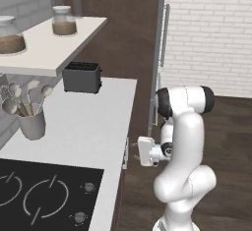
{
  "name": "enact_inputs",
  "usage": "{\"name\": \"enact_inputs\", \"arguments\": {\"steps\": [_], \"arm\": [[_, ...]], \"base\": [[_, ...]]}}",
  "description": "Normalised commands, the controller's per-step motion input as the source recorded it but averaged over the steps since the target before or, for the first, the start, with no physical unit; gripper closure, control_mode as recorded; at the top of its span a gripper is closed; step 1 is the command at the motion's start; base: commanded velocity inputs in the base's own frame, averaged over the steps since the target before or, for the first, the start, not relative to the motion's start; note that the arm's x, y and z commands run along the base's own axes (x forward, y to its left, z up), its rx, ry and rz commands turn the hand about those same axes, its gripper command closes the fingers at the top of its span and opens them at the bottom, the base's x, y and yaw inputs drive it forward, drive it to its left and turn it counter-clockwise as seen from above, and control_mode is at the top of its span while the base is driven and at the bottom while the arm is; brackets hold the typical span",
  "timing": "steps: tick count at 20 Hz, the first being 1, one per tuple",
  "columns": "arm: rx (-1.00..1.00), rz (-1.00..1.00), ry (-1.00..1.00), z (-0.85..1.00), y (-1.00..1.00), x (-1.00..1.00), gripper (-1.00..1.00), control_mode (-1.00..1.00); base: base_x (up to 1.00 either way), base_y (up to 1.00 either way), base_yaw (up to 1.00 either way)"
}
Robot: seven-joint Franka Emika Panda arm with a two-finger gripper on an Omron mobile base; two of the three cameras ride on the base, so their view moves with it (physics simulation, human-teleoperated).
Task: Take a straw from the drawer in front and place it inside the glass cup on the dining counter.
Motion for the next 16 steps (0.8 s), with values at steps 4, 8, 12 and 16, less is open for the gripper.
{"name": "enact_inputs", "arguments": {"steps": [4,8,12,16], "arm": [[0.04,0.0,0.0,-0.39,0.17,0.48,-1.0,-1.0],[0.0,0.0,0.0,-0.38,0.26,0.48,-1.0,-1.0],[0.0,0.0,0.0,-0.32,0.28,0.44,-1.0,-1.0],[0.0,0.0,0.0,-0.38,0.24,0.42,-1.0,-1.0]], "base": [[0.0,0.0,0.0],[0.0,0.0,0.0],[0.0,0.0,0.0],[0.0,0.0,0.0]]}}
